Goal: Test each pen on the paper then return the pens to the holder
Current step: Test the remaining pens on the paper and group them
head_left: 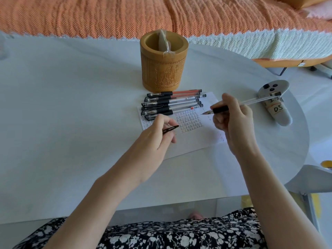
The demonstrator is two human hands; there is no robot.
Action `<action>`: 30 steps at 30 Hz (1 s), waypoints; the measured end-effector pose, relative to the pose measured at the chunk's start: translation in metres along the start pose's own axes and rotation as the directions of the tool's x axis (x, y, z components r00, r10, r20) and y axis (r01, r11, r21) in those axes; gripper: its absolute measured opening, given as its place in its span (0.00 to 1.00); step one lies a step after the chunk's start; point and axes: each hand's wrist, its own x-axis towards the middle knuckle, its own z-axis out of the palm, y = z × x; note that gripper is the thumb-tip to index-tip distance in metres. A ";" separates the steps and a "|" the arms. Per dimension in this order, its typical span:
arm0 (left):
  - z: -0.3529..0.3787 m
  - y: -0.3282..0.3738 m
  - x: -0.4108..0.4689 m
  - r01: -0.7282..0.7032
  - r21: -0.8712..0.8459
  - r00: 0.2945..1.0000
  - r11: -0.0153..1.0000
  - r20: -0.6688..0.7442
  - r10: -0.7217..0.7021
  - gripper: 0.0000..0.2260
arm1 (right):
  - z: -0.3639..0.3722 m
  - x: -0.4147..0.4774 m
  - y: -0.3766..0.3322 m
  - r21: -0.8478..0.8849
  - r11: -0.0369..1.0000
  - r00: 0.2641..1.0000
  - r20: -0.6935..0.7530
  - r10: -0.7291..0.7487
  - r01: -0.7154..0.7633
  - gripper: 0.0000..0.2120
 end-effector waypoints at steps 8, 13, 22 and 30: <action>-0.006 -0.002 0.002 -0.083 -0.160 0.994 0.984 -0.085 0.070 0.10 | 0.002 -0.013 -0.007 0.108 0.992 0.959 0.281 0.036 -0.069 0.13; -0.006 0.001 0.002 -0.065 -0.172 0.995 0.983 -0.081 0.052 0.13 | 0.009 -0.020 -0.007 0.036 0.998 0.932 0.359 0.038 -0.055 0.14; -0.002 0.006 0.002 -0.054 -0.178 0.997 0.982 -0.061 0.044 0.15 | 0.019 -0.028 -0.008 -0.058 0.996 0.894 0.440 0.081 -0.061 0.14; -0.003 0.003 0.000 -0.039 -0.197 0.991 0.980 -0.131 0.013 0.10 | 0.020 -0.029 -0.007 -0.126 0.992 0.830 0.554 0.066 0.005 0.16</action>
